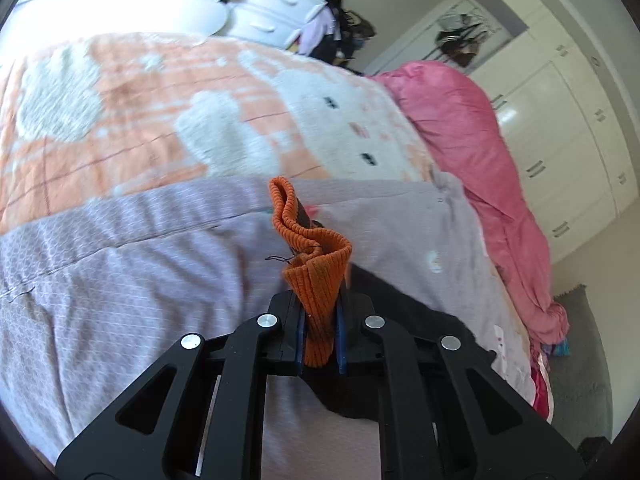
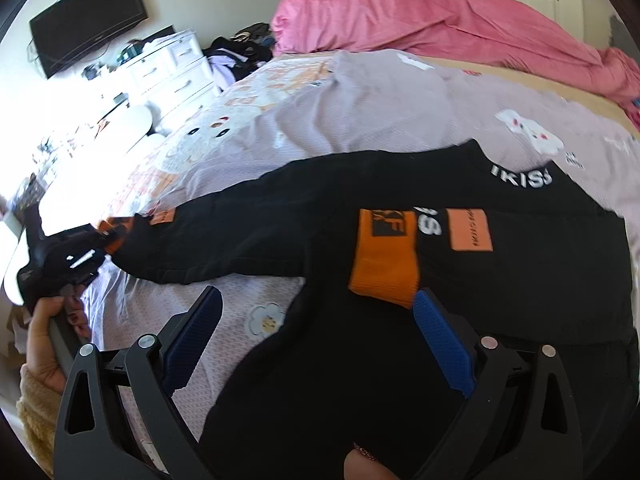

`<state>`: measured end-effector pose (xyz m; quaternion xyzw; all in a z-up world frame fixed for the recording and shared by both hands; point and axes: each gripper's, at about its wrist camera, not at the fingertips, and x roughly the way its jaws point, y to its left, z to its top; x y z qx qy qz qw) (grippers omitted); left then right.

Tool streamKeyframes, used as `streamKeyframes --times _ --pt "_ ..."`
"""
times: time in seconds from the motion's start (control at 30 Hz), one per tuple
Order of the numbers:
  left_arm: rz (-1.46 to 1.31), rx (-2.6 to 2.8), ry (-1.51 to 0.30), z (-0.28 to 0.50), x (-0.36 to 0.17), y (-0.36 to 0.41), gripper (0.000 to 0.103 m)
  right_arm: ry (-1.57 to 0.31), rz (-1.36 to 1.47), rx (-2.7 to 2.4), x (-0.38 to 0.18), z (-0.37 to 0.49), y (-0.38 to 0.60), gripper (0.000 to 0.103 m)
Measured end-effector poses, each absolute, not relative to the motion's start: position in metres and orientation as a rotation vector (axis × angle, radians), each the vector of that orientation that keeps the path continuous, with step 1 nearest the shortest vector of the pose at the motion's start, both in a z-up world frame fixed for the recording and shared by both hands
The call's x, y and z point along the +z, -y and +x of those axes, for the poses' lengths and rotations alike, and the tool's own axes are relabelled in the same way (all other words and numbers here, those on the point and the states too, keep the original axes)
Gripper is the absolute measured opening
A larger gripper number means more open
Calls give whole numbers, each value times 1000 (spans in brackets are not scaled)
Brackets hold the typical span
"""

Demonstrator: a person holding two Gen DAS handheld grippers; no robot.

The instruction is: Fold small clothes

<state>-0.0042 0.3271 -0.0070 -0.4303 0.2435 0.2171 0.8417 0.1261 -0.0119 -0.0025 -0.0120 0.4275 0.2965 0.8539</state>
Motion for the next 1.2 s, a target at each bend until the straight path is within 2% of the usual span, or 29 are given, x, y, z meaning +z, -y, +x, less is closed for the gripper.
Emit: streamKeyframes --times 0.27,0.47,0.83,1.2 --pt "-795 326 -448 21 56 -276 5 -906 55 553 -4 128 54 96" --pt "-731 210 -440 44 82 -228 5 -911 145 483 -5 129 99 96" --pt "-646 26 -522 71 78 -143 5 -909 250 347 -10 132 172 96" --pt "-565 -101 -646 104 53 -81 5 -892 281 226 -13 129 222 96"
